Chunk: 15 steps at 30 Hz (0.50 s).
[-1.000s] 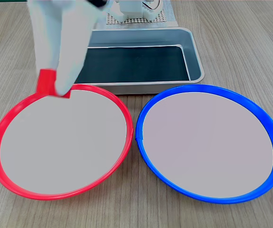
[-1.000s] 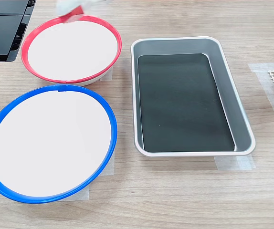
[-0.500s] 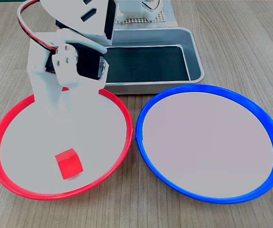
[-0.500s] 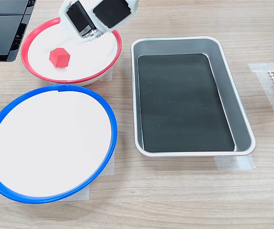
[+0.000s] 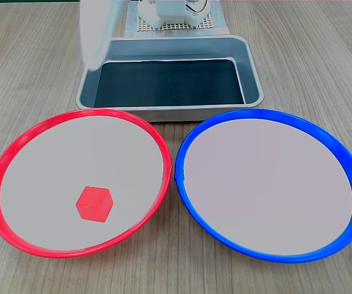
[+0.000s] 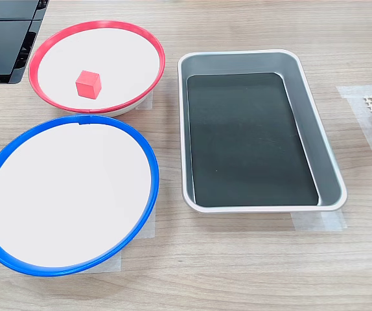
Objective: Move a red block from tray to red dish
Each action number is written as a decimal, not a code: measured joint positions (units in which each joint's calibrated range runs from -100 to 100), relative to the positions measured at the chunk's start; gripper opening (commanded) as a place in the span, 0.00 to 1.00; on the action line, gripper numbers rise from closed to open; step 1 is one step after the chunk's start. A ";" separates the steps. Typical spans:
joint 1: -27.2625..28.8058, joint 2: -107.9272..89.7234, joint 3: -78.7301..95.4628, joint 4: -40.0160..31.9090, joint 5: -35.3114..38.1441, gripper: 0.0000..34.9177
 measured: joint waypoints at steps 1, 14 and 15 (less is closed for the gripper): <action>-1.06 -4.26 3.99 0.08 -2.20 0.00; -6.73 -68.88 56.35 23.16 -9.77 0.00; -7.43 -70.33 56.99 25.04 -9.33 0.00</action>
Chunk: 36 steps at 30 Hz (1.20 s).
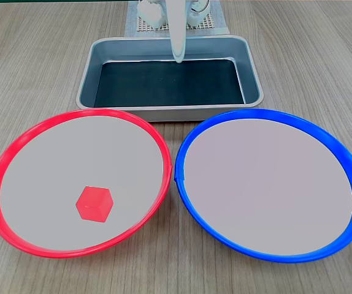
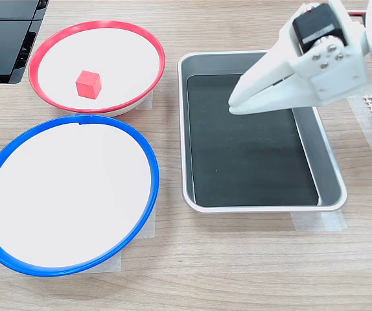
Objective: Move a red block from tray to red dish
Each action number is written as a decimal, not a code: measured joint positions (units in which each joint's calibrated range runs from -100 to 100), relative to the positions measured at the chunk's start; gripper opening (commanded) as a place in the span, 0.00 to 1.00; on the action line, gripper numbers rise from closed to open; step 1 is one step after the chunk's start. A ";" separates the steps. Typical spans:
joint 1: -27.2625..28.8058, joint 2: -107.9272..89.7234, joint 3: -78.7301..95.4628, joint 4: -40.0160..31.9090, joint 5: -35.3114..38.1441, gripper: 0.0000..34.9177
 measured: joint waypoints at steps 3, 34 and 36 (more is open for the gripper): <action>0.97 -5.29 0.64 6.77 -0.29 0.00; 2.30 -9.97 0.73 12.89 -0.20 0.01; 2.30 -9.97 0.73 12.89 -0.20 0.01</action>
